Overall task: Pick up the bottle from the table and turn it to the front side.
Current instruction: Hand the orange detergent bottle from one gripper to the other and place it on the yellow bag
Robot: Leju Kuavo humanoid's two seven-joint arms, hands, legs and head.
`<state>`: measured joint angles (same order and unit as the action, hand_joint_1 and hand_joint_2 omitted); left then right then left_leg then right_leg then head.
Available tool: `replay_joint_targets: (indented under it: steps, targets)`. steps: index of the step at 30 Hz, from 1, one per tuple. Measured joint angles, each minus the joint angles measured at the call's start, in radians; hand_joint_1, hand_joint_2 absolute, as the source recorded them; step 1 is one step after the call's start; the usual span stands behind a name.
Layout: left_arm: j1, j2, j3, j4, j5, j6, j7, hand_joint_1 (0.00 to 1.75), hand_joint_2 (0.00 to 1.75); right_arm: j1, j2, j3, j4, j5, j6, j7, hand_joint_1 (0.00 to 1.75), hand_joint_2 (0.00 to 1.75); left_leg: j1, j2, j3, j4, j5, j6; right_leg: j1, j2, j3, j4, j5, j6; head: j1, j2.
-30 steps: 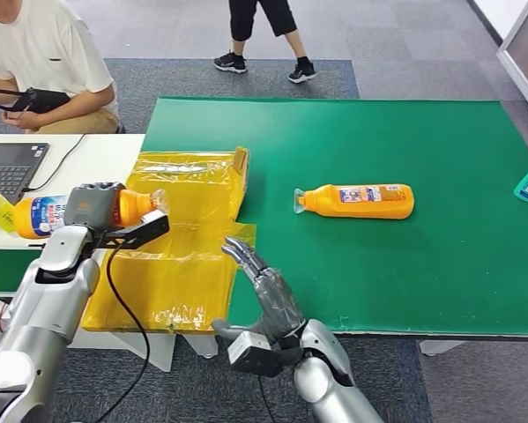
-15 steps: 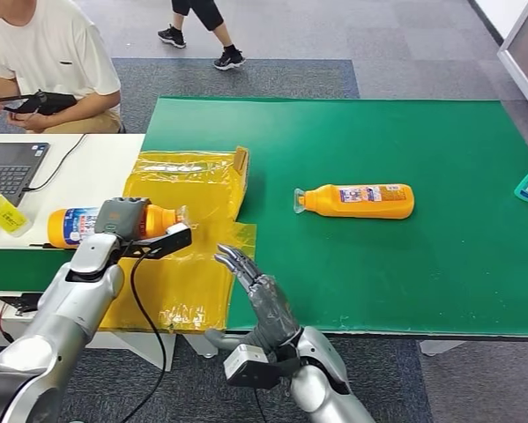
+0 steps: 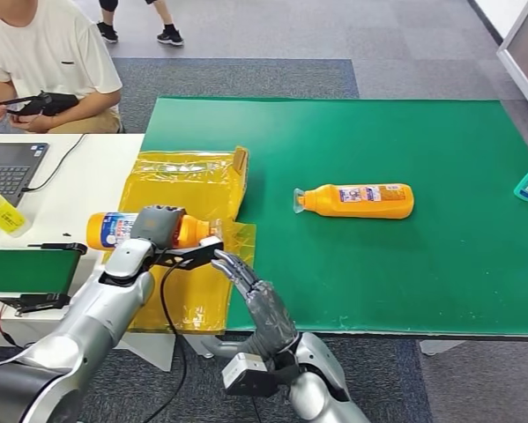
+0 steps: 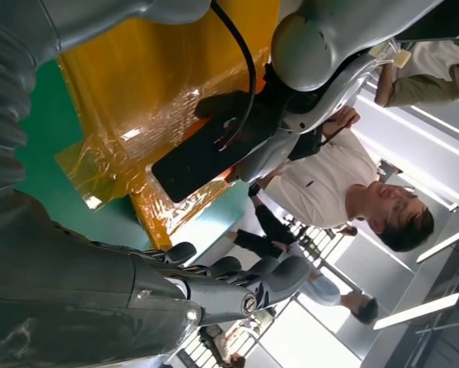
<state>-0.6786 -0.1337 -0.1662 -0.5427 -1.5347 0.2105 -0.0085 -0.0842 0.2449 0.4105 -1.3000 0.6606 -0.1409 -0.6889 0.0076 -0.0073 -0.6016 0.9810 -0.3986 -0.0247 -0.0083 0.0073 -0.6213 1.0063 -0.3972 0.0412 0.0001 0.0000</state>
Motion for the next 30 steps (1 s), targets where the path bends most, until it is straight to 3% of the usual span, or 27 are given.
replay_joint_targets:
  steps: [13, 14, 17, 18, 30]
  targets:
    - [-0.013, -0.033, -0.126, 0.044, 0.0, -0.008, 0.036, 1.75, 1.75, 0.003, 0.0, 0.006, -0.023, -0.046, 0.041, -0.007, 0.0, 1.75, 0.0, 0.0, -0.001, 0.0, 0.0, 0.0, 0.0, 0.0, 0.0, 0.0, 0.0, 0.0, 0.0, 0.0]
    - [-0.013, -0.037, -0.131, 0.048, 0.0, -0.01, 0.032, 1.58, 1.75, 0.003, 0.0, 0.009, -0.027, -0.049, 0.044, -0.008, 0.0, 1.75, 0.0, 0.0, -0.001, 0.0, 0.0, 0.0, 0.0, 0.0, -0.001, 0.0, 0.0, 0.0, 0.0, 0.0]
    - [-0.016, -0.048, -0.136, 0.064, 0.003, -0.044, 0.015, 0.27, 1.75, 0.002, 0.0, 0.019, -0.039, -0.07, 0.055, -0.009, 0.0, 1.75, 0.0, 0.0, -0.001, 0.0, 0.0, 0.0, 0.0, 0.0, -0.001, 0.0, 0.0, 0.0, 0.0, 0.0]
    - [-0.02, -0.05, -0.136, 0.07, 0.004, -0.059, 0.008, 0.0, 1.75, 0.002, 0.0, 0.022, -0.043, -0.082, 0.059, -0.009, 0.0, 1.75, 0.0, 0.0, -0.001, 0.0, 0.0, 0.0, 0.0, 0.0, 0.0, 0.0, 0.0, 0.0, 0.0, 0.0]
    - [-0.042, -0.064, -0.122, 0.105, 0.018, -0.074, -0.033, 0.0, 1.75, 0.001, -0.004, 0.042, -0.078, -0.133, 0.059, -0.009, 0.0, 1.75, 0.0, 0.0, 0.0, 0.0, 0.0, 0.0, 0.0, 0.0, 0.0, 0.0, 0.0, 0.0, 0.0, 0.0]
